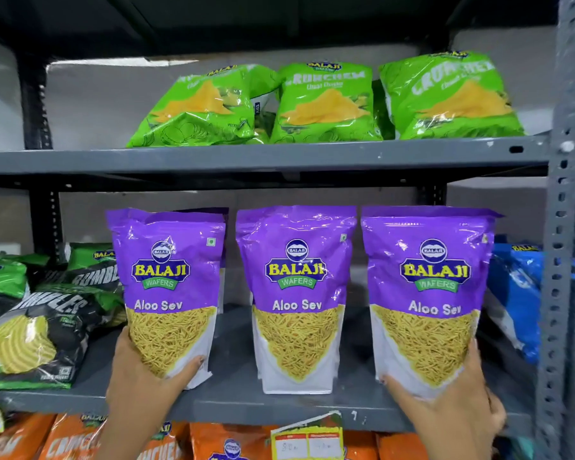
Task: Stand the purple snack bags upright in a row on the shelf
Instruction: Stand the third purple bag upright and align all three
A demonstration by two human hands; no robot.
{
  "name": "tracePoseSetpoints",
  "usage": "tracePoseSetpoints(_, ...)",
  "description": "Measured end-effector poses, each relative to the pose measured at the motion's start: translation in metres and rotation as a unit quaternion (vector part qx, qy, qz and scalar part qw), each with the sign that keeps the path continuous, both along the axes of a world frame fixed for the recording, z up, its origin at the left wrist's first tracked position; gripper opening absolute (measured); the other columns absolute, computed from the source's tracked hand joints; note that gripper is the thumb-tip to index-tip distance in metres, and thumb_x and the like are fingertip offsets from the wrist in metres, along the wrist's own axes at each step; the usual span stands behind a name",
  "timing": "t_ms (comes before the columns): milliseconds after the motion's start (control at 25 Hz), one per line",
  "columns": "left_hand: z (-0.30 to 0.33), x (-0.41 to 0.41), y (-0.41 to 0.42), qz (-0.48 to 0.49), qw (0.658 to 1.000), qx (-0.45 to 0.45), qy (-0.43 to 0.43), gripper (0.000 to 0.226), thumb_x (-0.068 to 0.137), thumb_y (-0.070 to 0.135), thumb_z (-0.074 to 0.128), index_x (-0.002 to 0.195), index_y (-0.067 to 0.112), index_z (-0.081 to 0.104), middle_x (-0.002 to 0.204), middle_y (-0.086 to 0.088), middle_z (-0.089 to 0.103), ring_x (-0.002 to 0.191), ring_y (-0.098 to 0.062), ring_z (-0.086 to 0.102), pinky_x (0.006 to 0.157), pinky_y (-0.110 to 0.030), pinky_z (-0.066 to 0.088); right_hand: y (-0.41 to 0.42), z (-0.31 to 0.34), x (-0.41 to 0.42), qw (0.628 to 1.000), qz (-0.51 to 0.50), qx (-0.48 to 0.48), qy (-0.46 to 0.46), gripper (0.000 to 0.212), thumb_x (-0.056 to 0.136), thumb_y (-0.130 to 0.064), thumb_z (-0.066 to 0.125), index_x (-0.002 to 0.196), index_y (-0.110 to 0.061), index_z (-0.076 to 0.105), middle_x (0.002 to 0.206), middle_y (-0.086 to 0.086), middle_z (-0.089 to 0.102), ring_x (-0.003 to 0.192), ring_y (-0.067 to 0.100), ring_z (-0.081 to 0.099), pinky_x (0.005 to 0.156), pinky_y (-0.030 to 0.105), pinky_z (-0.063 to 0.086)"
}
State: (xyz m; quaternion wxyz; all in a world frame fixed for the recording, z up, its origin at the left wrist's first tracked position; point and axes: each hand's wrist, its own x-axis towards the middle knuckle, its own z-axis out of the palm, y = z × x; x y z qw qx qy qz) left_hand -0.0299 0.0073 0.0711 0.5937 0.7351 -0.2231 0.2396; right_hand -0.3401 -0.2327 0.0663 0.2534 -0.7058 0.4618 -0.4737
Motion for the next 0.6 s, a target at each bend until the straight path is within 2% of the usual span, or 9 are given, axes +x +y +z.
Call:
tracePoseSetpoints(80, 0.002, 0.010, 0.006, -0.017, 1.000, 0.023, -0.009, 0.119, 0.046, 0.039, 0.098, 0.144, 0.021, 0.033, 0.138, -0.006, 0.047, 0.127, -0.035, 0.054, 0.098, -0.055, 0.046, 0.008, 0.007, 0.008, 1.000, -0.007, -0.007, -0.009, 0.139, 0.031, -0.089, 0.059, 0.147, -0.039, 0.002, 0.144, 0.004, 0.046, 0.127, 0.028, 0.050, 0.108, 0.048, 0.036)
tracePoseSetpoints(120, -0.002, 0.016, -0.002, -0.018, 0.999, 0.026, -0.010, 0.119, 0.047, 0.038, 0.098, 0.145, 0.020, 0.033, 0.138, -0.006, 0.047, 0.128, -0.034, 0.054, 0.098, -0.054, 0.046, 0.012, 0.021, 0.014, 0.998, -0.036, 0.010, -0.043, 0.136, 0.028, -0.095, 0.052, 0.145, -0.044, 0.004, 0.143, -0.005, 0.046, 0.127, 0.024, 0.050, 0.110, 0.047, 0.036)
tracePoseSetpoints(200, -0.003, 0.015, -0.014, -0.026, 0.999, 0.031, -0.024, 0.115, 0.049, 0.036, 0.099, 0.143, 0.019, 0.035, 0.134, -0.007, 0.049, 0.125, -0.034, 0.054, 0.098, -0.050, 0.046, 0.013, 0.040, 0.015, 0.993, -0.064, 0.019, -0.094, 0.125, 0.031, -0.095, 0.054, 0.140, -0.051, 0.013, 0.136, -0.018, 0.048, 0.125, 0.018, 0.053, 0.111, 0.045, 0.032)
tracePoseSetpoints(280, -0.004, 0.024, -0.021, -0.024, 0.999, 0.022, -0.044, 0.110, 0.050, 0.040, 0.098, 0.140, 0.018, 0.039, 0.126, -0.002, 0.051, 0.123, -0.032, 0.055, 0.098, -0.048, 0.047, 0.013, 0.038, 0.016, 0.990, -0.072, -0.013, -0.121, 0.124, 0.035, -0.082, 0.070, 0.141, -0.046, 0.016, 0.134, -0.013, 0.053, 0.124, 0.019, 0.056, 0.112, 0.049, 0.028)
tracePoseSetpoints(360, -0.012, 0.030, 0.028, -0.028, 0.999, 0.031, -0.023, 0.108, 0.048, 0.049, 0.095, 0.137, 0.016, 0.044, 0.121, 0.002, 0.049, 0.122, -0.030, 0.053, 0.100, -0.046, 0.047, 0.052, 0.020, 0.016, 0.994, -0.051, -0.041, -0.088, 0.130, 0.031, -0.071, 0.079, 0.141, -0.043, 0.015, 0.133, -0.008, 0.057, 0.123, 0.021, 0.058, 0.112, 0.052, 0.027)
tracePoseSetpoints(400, -0.019, 0.032, 0.024, -0.024, 0.999, 0.035, -0.022, 0.109, 0.047, 0.051, 0.095, 0.137, 0.015, 0.044, 0.120, 0.002, 0.050, 0.121, -0.030, 0.053, 0.100, -0.045, 0.047, 0.049, 0.013, 0.012, 0.995, -0.058, -0.035, -0.079, 0.133, 0.030, -0.070, 0.080, 0.142, -0.043, 0.014, 0.134, -0.007, 0.057, 0.123, 0.021, 0.057, 0.112, 0.052, 0.027)
tracePoseSetpoints(520, -0.031, 0.025, 0.008, -0.025, 0.998, 0.058, 0.028, 0.128, 0.039, 0.069, 0.089, 0.142, 0.017, 0.034, 0.129, -0.007, 0.056, 0.124, -0.031, 0.054, 0.101, -0.051, 0.051, 0.040, 0.015, 0.008, 0.994, -0.068, -0.027, -0.085, 0.136, 0.033, -0.073, 0.077, 0.145, -0.046, 0.007, 0.139, -0.009, 0.052, 0.127, 0.020, 0.053, 0.112, 0.052, 0.027)
tracePoseSetpoints(600, -0.035, 0.021, -0.005, -0.039, 0.996, 0.073, 0.042, 0.139, 0.037, 0.075, 0.085, 0.148, 0.017, 0.025, 0.139, -0.012, 0.052, 0.132, -0.032, 0.049, 0.105, -0.055, 0.049, 0.028, 0.011, 0.001, 0.993, -0.076, -0.027, -0.084, 0.143, 0.029, -0.071, 0.080, 0.147, -0.047, 0.003, 0.140, -0.009, 0.051, 0.127, 0.021, 0.054, 0.111, 0.054, 0.028)
